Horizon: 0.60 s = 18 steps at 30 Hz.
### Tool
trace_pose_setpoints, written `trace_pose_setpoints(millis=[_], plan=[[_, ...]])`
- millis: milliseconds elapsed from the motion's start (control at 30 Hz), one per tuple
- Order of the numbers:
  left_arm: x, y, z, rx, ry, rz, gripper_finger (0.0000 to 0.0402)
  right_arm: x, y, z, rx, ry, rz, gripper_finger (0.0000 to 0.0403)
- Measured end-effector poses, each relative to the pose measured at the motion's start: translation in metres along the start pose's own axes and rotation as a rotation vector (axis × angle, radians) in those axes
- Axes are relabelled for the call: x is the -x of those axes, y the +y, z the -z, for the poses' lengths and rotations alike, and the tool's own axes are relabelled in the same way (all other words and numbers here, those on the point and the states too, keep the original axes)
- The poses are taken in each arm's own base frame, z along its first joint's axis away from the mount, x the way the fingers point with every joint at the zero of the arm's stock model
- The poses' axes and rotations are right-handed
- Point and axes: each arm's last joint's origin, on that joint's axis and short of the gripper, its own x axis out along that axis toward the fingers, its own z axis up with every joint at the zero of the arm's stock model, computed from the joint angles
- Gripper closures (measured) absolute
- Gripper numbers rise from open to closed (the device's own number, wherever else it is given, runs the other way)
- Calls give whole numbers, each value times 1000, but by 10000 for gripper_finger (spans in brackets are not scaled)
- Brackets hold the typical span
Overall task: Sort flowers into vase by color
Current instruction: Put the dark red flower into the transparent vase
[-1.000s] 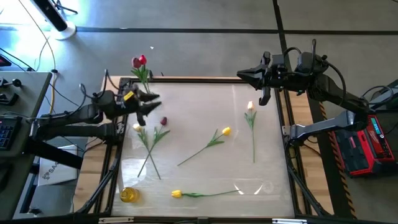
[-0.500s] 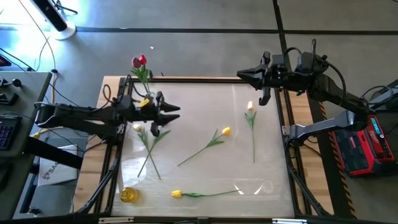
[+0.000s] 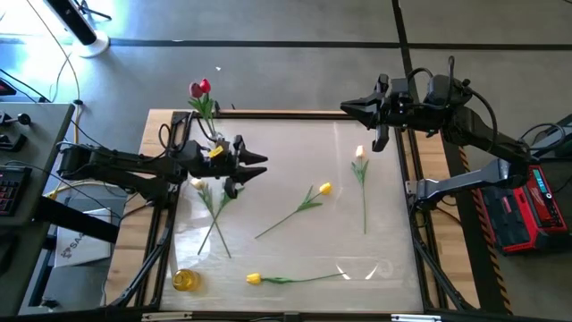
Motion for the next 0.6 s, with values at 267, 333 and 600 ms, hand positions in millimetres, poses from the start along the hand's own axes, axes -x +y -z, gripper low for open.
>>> trace_pose_setpoints(millis=[267,333,600], plan=[[0,3,-1,-2,-9,-26,260,0,0,0,0,0,0,396],[0,3,-1,-2,-7,-24,260,0,0,0,0,0,0,396],[1,3,8,9,84,-38,260,0,0,0,0,0,0,396]])
